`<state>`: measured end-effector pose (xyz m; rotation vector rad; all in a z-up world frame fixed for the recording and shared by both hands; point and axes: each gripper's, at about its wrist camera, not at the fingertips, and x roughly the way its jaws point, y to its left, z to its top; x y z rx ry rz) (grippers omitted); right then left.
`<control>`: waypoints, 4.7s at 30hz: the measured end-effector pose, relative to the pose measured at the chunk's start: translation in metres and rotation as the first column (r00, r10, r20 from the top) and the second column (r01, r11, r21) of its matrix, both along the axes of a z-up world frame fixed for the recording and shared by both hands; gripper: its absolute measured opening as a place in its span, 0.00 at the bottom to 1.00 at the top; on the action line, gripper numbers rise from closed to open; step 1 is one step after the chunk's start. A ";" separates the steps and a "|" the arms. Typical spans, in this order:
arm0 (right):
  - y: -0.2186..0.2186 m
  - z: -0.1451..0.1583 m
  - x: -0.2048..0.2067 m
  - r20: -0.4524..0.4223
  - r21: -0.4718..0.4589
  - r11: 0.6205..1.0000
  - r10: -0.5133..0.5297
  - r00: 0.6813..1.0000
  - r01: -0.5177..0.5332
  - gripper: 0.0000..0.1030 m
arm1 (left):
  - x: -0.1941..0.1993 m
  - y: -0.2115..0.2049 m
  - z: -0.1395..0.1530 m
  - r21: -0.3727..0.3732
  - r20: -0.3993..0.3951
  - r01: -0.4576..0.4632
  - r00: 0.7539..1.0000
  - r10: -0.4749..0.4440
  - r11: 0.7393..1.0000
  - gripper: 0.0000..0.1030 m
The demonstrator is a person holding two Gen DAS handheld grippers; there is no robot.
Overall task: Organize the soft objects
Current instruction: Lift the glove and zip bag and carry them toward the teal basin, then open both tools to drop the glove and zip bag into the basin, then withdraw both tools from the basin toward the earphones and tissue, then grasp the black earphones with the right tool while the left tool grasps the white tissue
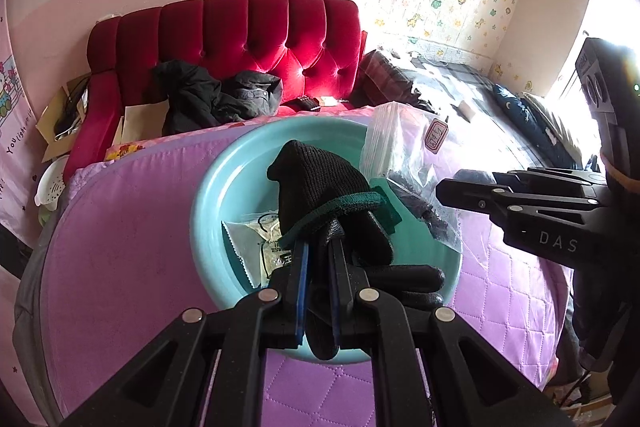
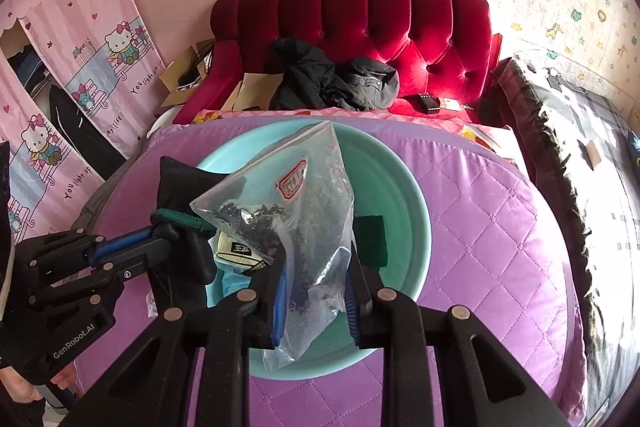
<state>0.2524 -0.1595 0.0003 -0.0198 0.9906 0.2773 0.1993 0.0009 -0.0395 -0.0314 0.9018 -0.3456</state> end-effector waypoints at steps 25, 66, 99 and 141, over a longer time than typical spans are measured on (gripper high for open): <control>-0.004 -0.055 0.064 -0.087 0.000 0.999 -0.045 0.995 0.046 0.26 | 0.070 -0.014 -0.049 0.033 -0.068 -0.017 0.997 0.019 0.999 0.10; -0.008 0.000 -0.042 0.015 -0.059 0.996 -0.059 0.998 0.060 1.00 | -0.018 0.002 -0.017 0.173 0.025 -0.051 0.999 0.048 0.984 1.00; 0.001 -0.024 -0.179 0.045 -0.094 0.992 -0.080 0.996 0.084 1.00 | -0.145 0.051 -0.046 0.150 0.003 -0.058 0.998 0.058 0.987 1.00; 0.008 -0.153 -0.186 -0.250 -0.052 0.998 -0.043 0.967 0.031 0.34 | -0.148 0.071 -0.108 0.179 -0.117 -0.076 0.988 0.098 0.981 1.00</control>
